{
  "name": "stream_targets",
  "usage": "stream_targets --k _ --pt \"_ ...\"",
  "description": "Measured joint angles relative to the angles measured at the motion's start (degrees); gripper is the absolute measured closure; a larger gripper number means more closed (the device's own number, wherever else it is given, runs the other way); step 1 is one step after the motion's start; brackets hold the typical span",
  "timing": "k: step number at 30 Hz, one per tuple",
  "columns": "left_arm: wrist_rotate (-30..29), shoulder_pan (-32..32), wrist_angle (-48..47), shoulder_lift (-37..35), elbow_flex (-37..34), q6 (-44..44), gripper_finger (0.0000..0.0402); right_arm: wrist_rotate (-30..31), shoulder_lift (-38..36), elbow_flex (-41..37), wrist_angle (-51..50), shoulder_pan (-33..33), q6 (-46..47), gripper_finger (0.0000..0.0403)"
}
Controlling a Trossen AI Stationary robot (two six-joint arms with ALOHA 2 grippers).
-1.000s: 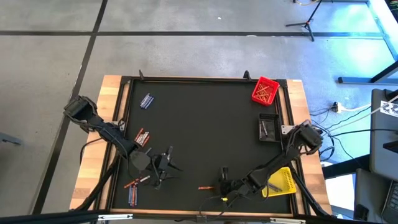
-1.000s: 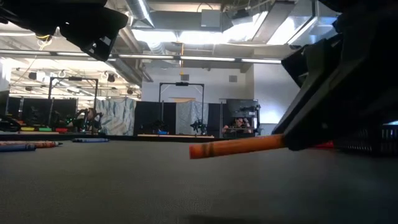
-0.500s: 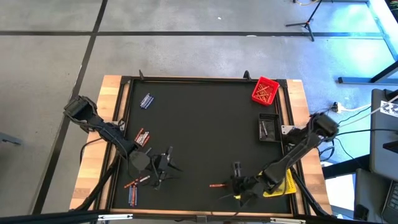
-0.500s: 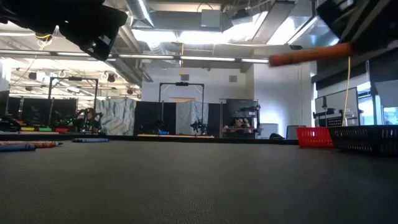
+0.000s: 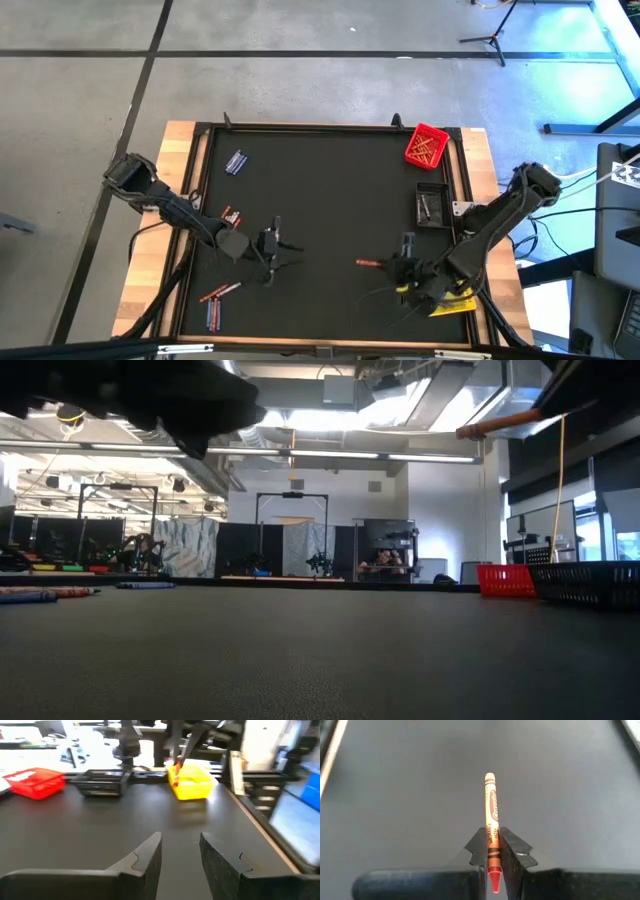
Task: Sort crayons
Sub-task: Put the orange crayon into the red bin
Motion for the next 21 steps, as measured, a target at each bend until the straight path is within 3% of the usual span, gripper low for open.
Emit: stream_targets --k 7,17,21 --pt "-1.2 4.6 0.0 0.0 0.0 -0.2 0.0276 1.4 -5.0 0.0 -15.6 0.0 17.6 0.0374" --pt "-1.2 7.6 -0.5 0.0 0.0 -0.2 0.0276 3.4 -6.0 0.0 -41.4 -0.7 46.9 0.0374" --pt "-1.2 8.1 -0.4 0.0 0.0 0.7 0.0276 3.9 -6.0 0.0 -45.9 -2.4 52.5 0.0374"
